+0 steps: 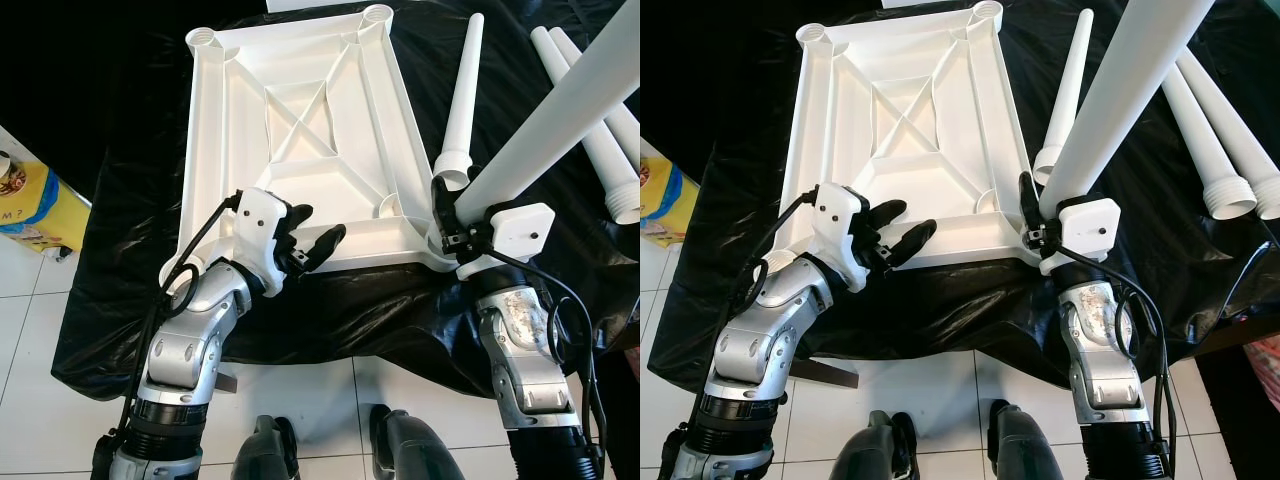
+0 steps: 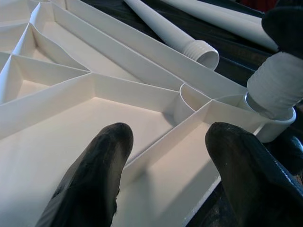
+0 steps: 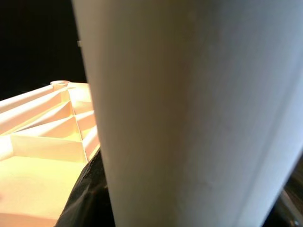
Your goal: Building children table
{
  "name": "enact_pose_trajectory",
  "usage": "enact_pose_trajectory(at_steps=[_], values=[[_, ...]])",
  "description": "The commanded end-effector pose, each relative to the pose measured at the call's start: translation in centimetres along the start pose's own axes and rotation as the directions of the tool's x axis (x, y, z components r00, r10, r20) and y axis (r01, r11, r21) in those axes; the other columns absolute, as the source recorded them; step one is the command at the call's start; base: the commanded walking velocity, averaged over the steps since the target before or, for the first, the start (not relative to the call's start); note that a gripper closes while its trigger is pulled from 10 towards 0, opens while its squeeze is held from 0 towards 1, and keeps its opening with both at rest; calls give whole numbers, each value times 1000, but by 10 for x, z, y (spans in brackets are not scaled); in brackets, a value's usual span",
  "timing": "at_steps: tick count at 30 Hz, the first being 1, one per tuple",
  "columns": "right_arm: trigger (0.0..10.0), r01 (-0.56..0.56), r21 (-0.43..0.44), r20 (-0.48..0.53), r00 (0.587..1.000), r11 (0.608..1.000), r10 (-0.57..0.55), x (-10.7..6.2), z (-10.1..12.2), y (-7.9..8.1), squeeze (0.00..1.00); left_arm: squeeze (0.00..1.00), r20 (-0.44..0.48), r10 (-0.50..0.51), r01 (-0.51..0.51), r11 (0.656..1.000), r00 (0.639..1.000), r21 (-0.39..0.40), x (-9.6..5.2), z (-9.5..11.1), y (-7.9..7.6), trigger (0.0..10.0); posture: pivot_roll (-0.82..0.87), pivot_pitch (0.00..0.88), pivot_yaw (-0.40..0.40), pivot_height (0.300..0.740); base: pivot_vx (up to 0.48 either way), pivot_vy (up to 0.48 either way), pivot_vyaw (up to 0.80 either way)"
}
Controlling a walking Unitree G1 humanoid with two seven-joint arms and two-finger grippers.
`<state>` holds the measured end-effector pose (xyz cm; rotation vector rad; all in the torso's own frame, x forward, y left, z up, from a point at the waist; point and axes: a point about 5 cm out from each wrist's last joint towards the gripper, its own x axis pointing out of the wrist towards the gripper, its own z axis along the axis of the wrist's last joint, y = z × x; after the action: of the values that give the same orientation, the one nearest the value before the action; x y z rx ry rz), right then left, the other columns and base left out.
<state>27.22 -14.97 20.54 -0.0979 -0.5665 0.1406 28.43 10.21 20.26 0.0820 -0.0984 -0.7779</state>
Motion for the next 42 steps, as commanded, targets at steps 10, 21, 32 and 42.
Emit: enact_pose_trajectory(at_steps=[10, 21, 32, 42], values=[[10000, -20, -9, -40, 999, 1000, 20, 6, 0, 6, 0, 0, -4, 14, -14, 1000, 1000, -4, 1, -3, 0, 10000, 12, 175, 44, 740, 0, 0, 0], [10000, -154, -11, -231, 962, 988, 147, 24, -14, 3, 0, 1000, 145, -303, 307, 952, 942, -4, 19, 29, -31, 10000, 24, 162, 37, 740, 0, 0, 0], [10000, -386, 100, -341, 852, 917, 396, 41, -11, -7, 0, 0, 224, -576, 561, 817, 786, 132, 35, 73, -56, 10000, 15, 150, 42, 740, 0, 0, 0], [10000, -555, 124, -363, 746, 822, 558, 46, -3, -9, 0, 0, 257, -631, 604, 776, 732, 184, 43, 100, -47, 10000, 22, 151, 45, 740, 0, 0, 0]])
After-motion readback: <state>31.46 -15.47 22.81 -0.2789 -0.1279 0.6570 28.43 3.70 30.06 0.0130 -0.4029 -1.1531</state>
